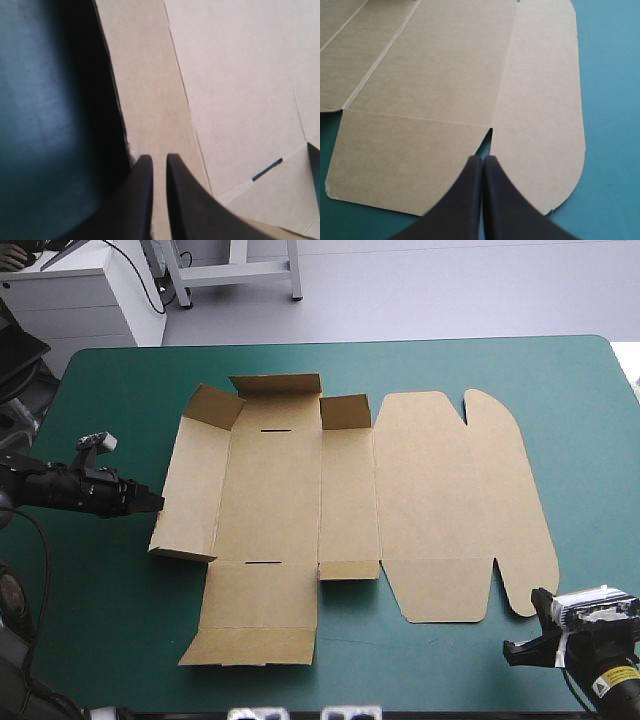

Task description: Fold the box

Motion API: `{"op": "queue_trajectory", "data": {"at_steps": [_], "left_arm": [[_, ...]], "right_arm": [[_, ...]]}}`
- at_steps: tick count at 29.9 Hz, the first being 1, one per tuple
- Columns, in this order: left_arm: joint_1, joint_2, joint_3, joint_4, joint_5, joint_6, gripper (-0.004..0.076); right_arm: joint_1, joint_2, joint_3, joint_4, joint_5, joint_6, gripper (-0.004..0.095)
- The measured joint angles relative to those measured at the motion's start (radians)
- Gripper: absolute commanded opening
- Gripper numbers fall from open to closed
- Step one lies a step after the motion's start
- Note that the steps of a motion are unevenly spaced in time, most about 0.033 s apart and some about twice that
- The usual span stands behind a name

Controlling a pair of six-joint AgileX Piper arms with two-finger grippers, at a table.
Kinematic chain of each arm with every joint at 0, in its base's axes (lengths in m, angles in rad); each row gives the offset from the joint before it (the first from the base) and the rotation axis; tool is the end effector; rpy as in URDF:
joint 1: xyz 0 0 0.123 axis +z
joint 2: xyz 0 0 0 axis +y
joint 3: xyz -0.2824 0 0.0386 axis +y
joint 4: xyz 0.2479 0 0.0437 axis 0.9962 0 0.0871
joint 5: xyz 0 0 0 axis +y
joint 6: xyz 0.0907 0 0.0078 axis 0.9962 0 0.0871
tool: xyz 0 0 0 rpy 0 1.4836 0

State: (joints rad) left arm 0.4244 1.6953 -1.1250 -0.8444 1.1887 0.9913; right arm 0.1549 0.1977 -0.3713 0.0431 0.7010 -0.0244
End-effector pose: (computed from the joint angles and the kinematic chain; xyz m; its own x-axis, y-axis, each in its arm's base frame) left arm 0.3081 0.0699 0.2359 -0.8982 0.0365 -0.4380 0.2952 0.7884 -0.5397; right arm 0.0486 0.0102 0.2633 -0.4221 -0.0573 -0.9047 -0.1755 0.9843 0.0196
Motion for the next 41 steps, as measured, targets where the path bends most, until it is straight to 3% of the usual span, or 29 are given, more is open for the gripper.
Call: {"op": "queue_trajectory", "data": {"at_steps": [6,9,21,36,39,41], "left_arm": [[0.0,0.011,-0.001,-0.001,0.001,0.01,0.0378],[0.001,0.011,-0.001,0.005,0.002,0.009,0.0421],[-0.031,0.067,0.001,0.022,0.003,-0.116,0.0422],[-0.159,0.091,0.001,0.017,0.001,-0.124,0.042],[-0.167,0.091,0.001,0.013,0.0,-0.124,0.0372],[-0.17,0.091,0.001,0.013,-0.009,-0.125,0.0265]], "right_arm": [[0.0,0.0,0.0,0.0,0.0,0.0,-0.0014],[0.0,0.0,0.0,0.0,0.0,0.0,-0.0014],[0.0,0.0,0.0,0.001,0.0,0.0,-0.0014],[0.0,0.0,0.0,0.001,0.0,0.0,-0.0014],[0.0,0.0,0.0,0.001,0.0,0.0,-0.0014],[0.0,0.0,0.0,0.001,0.0,0.0,-0.0014]]}}
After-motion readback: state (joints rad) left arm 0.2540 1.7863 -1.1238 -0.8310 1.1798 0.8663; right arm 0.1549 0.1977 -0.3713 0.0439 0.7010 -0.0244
